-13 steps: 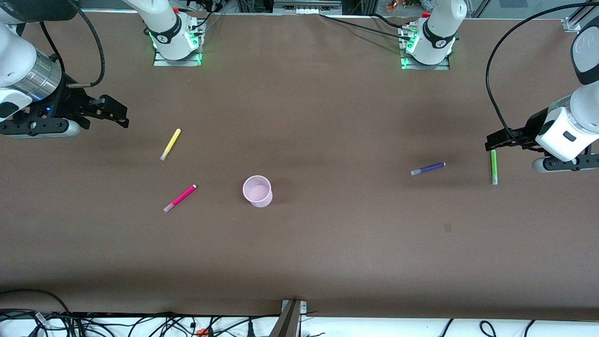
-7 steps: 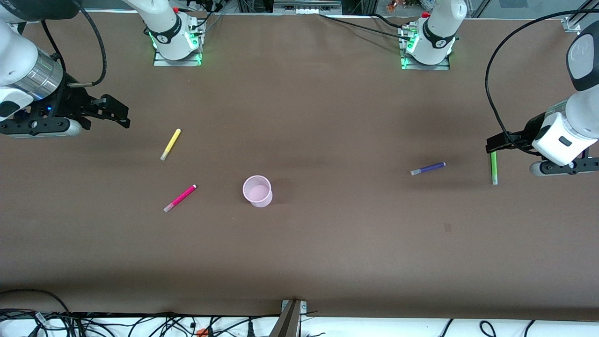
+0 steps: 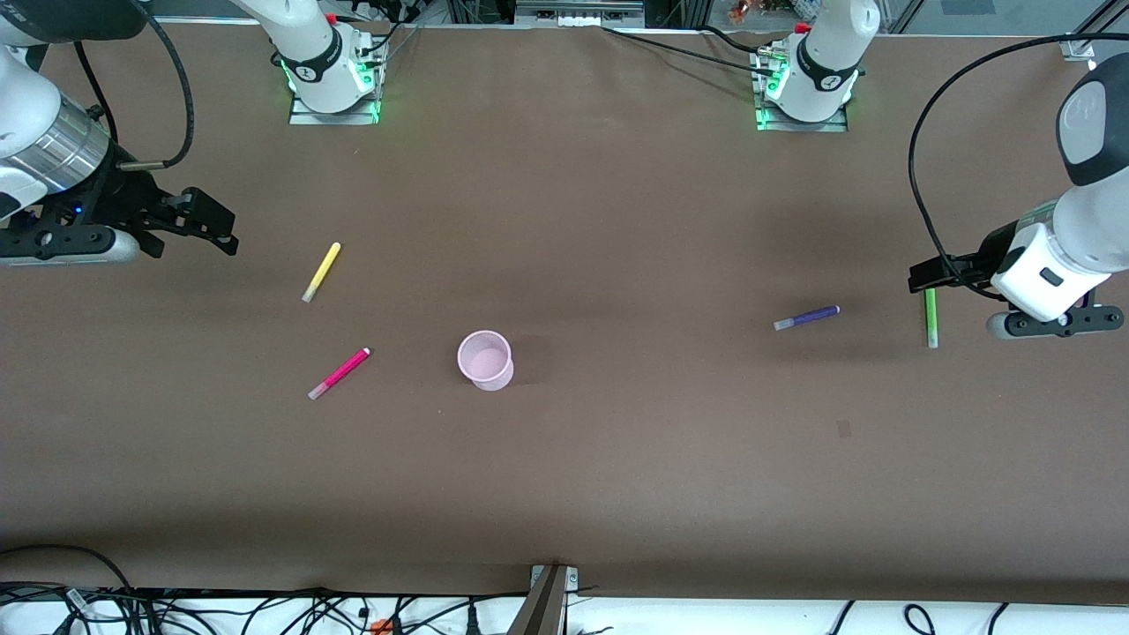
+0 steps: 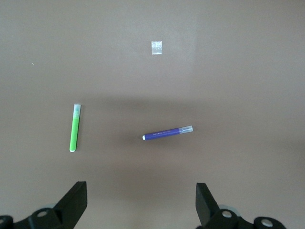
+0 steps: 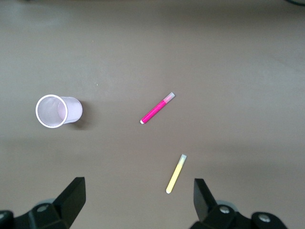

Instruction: Organize pens into pink holder with both arms

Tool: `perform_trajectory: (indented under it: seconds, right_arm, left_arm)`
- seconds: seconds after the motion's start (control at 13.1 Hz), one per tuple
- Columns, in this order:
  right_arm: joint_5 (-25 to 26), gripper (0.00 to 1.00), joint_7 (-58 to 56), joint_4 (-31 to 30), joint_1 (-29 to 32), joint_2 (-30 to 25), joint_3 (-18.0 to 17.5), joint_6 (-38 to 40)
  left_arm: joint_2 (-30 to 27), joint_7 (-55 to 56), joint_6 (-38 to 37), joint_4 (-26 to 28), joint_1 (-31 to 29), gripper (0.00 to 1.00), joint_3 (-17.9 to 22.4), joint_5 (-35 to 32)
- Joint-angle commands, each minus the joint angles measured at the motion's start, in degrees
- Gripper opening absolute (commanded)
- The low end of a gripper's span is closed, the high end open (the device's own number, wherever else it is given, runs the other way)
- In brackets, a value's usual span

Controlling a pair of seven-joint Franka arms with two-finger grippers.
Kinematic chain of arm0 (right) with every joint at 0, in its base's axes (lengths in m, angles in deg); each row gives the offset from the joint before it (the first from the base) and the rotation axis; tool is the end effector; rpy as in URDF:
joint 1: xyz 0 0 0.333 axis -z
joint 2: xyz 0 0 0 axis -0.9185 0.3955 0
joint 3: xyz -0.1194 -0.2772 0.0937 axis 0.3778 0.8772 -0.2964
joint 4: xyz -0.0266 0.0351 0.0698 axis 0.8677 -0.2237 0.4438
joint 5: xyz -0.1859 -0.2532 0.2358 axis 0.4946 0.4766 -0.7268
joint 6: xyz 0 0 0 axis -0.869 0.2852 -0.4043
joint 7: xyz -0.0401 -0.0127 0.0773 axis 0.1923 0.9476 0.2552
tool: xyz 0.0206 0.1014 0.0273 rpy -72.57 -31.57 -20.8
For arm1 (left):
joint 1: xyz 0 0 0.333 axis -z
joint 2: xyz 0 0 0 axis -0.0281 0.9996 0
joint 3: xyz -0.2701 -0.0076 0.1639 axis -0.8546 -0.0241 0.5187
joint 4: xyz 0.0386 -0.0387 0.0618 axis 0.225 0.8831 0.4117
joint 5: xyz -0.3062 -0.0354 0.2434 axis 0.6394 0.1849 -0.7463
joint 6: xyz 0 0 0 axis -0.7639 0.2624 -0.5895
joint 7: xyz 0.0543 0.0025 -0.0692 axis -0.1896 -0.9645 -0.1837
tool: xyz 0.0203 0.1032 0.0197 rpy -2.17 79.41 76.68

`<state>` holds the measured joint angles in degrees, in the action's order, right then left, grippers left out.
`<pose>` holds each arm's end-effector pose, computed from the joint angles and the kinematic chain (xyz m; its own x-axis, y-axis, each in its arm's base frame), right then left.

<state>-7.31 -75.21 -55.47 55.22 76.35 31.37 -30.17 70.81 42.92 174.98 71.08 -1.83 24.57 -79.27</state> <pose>0.5817 0.0859 0.6005 0.9966 0.0105 0.0814 0.0154 -0.9981 -0.0602 0.6092 -0.0050 0.4968 0.9824 0.0990 -0.1584 0.1004 -0.9950 0.0008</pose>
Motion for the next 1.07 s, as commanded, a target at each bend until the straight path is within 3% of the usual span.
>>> perform_trajectory:
  seconds: [0.0,0.15,0.38,0.61,0.76,0.99]
  right_arm:
    - [0.3,1.00,-0.1,1.6,0.1,0.0,-0.1,0.0]
    - [0.4,1.00,-0.1,1.1,0.3,0.8,0.0,0.6]
    - [0.6,1.00,0.5,1.1,0.7,11.2,0.1,0.6]
    - [-0.3,0.99,5.3,1.6,1.0,21.2,0.2,-10.8]
    - [-1.2,0.98,15.7,2.9,0.2,26.7,-0.2,-16.1]
    - [-3.5,0.94,27.7,4.9,-0.9,34.4,-0.4,-18.1]
  left_arm:
    - [1.4,0.3,-0.1,-1.0,-0.1,1.00,-0.2,-1.1]
    - [1.6,-1.5,0.1,-1.0,-0.1,1.00,-0.2,-1.1]
    - [2.0,-1.6,-0.1,-0.7,-0.3,1.00,-0.2,-0.7]
    - [2.1,0.3,-0.8,-0.7,-0.5,1.00,-0.1,-0.8]
    - [2.6,10.7,-0.6,-0.2,-0.6,1.00,-0.1,-0.8]
    - [5.0,32.8,0.1,-0.1,-0.3,1.00,-0.1,-0.7]
